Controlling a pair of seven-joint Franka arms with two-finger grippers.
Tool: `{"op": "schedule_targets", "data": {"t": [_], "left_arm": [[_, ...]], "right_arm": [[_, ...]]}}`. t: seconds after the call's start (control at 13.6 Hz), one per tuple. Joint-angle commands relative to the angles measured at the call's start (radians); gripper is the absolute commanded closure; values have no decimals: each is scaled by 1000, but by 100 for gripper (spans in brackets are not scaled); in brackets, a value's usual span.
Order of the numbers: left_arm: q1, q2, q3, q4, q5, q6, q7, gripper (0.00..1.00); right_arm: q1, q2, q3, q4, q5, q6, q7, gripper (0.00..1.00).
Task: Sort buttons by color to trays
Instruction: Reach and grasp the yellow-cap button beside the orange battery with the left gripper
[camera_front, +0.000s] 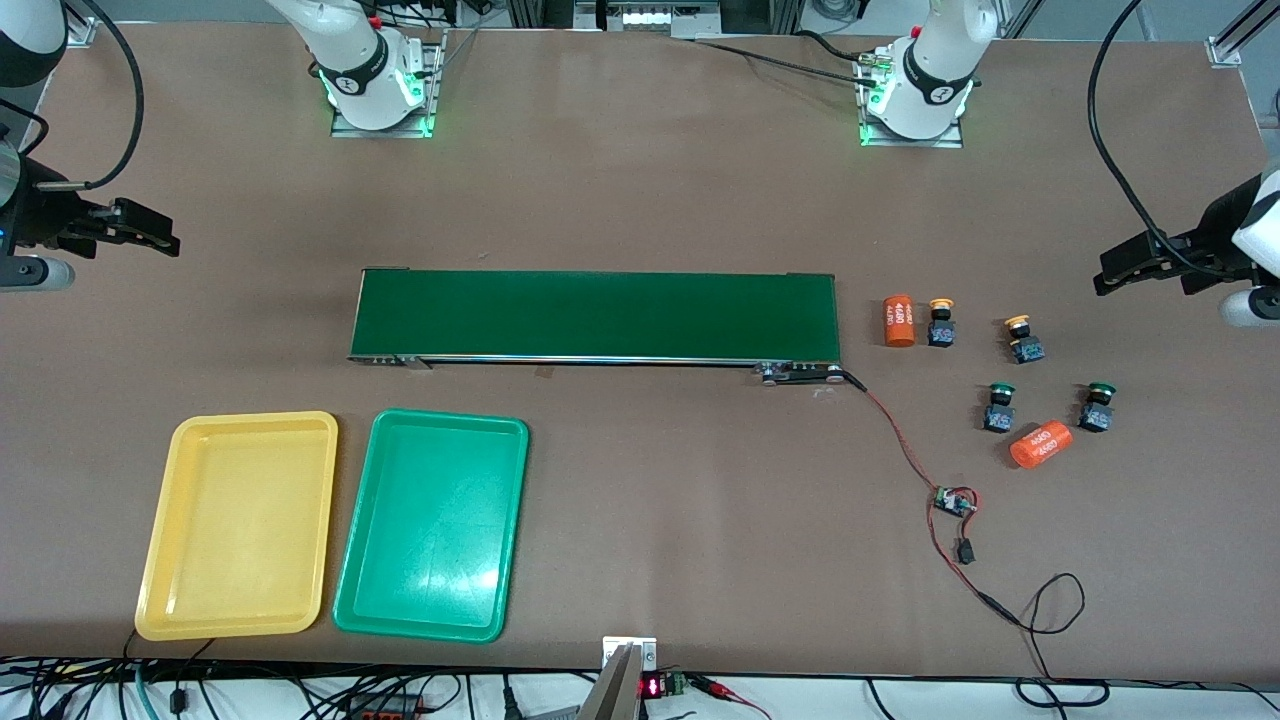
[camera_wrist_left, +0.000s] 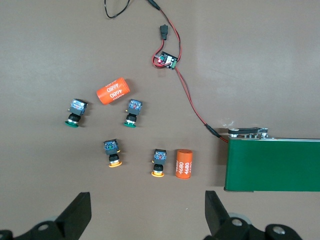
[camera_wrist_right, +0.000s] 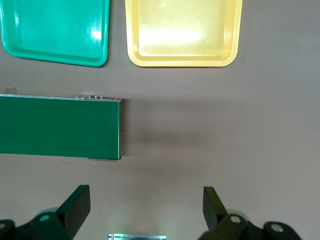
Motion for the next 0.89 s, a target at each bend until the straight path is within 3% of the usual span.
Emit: {"op": "schedule_targets", "data": {"t": [0.0, 0.37, 0.81], "left_arm": [[12, -19, 0, -13, -2, -18, -6, 0], [6, 28, -6, 4, -13, -3, -6, 0], [-14, 215, -21, -8, -13, 32, 10, 0]], "right_arm": [[-4, 2, 2, 6, -1, -4, -2, 0], [-4, 2, 0, 8, -1, -4, -2, 0], [-4, 2, 2, 6, -1, -4, -2, 0]]}}
